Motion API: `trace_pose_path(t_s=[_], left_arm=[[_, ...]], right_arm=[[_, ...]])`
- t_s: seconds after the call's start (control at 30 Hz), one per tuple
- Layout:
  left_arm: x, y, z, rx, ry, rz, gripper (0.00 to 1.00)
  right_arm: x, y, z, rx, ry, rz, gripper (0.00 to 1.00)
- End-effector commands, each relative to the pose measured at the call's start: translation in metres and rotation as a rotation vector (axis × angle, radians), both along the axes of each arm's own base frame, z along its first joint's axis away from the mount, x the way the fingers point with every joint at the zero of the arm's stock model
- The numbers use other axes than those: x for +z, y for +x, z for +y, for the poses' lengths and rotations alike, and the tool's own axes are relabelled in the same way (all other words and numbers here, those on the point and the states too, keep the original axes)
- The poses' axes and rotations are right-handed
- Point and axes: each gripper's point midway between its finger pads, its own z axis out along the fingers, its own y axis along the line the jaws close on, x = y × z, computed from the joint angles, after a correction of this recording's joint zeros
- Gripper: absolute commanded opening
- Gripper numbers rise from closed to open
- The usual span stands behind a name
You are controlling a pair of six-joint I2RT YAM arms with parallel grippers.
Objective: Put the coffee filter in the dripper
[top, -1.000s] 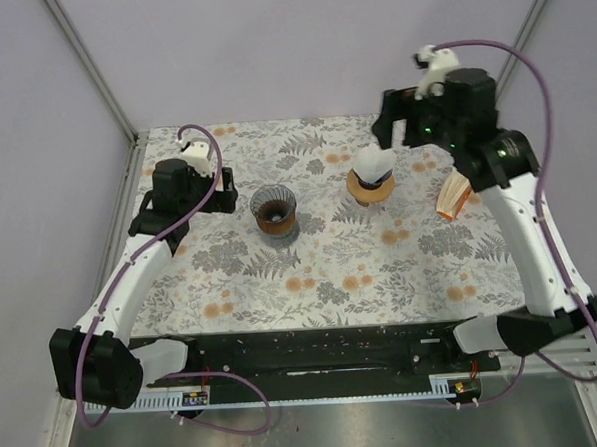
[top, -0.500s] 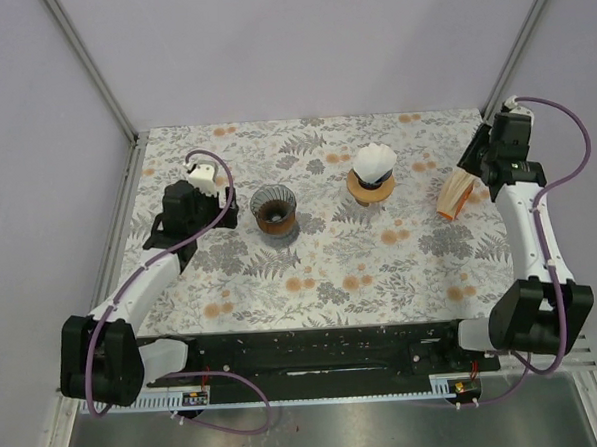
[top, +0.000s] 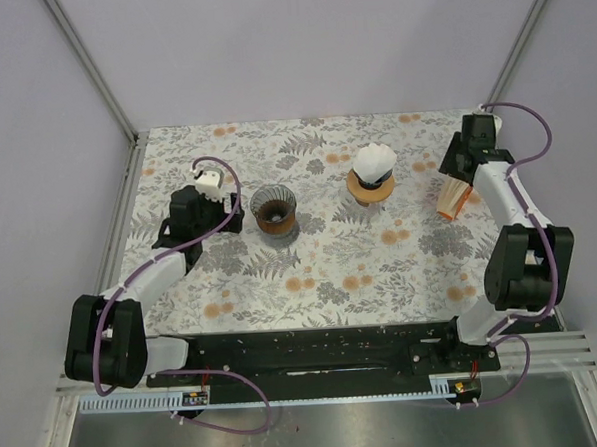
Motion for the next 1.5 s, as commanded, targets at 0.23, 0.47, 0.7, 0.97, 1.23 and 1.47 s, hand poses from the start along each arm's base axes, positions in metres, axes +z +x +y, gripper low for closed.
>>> trace_pose_path(t_s=[0.23,0.47,0.7,0.97,1.23,1.47], left_arm=[[0.009,0.011,-0.008,-0.033,-0.067,-0.008,0.93],[0.005,0.011,-0.007,-0.035,-0.078,0.017,0.93],[0.004,0.012,-0.007,-0.035,-0.085,0.026,0.93],[0.005,0.012,-0.007,-0.038,-0.093,0.025,0.93],[0.005,0.012,-0.006,-0.037,-0.097,0.028,0.93],[0.004,0.012,-0.006,-0.037,-0.099,0.028,0.93]], right_arm=[[0.009,0.052,-0.017,-0.026,-0.217,-0.003,0.42],[-0.003,0.065,-0.017,-0.007,-0.243,0.03,0.34],[-0.01,0.068,-0.018,-0.005,-0.253,0.042,0.36],[-0.02,0.068,-0.02,-0.002,-0.266,0.076,0.34],[-0.017,0.06,-0.02,0.001,-0.265,0.076,0.22],[-0.014,0.049,-0.018,-0.004,-0.256,0.072,0.17]])
